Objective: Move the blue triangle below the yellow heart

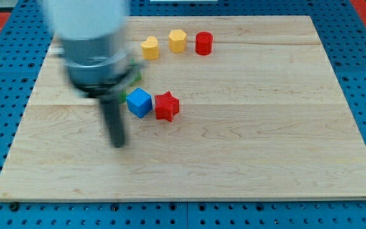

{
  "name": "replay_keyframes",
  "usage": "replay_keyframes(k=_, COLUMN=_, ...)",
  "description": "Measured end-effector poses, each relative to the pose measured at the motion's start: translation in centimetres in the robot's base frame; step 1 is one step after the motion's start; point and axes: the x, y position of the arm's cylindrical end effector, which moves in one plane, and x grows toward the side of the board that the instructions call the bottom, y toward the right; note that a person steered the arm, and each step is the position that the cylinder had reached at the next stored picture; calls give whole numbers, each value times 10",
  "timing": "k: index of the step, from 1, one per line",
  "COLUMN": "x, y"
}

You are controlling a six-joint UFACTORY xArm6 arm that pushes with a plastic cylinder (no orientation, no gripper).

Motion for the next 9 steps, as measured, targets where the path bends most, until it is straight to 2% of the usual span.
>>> replay_keyframes(k=1, x=-48, y=-113)
replay_keyframes(k=2, x=-134, y=-98)
replay_keyframes(k=3, x=-189, y=-83)
replay_keyframes(k=5, x=-263, y=-57)
replay_keyframes(k=6, x=-282, y=-45)
replay_keyframes(k=8, x=-266, y=25)
replay_keyframes(k=9, x=-289, y=32)
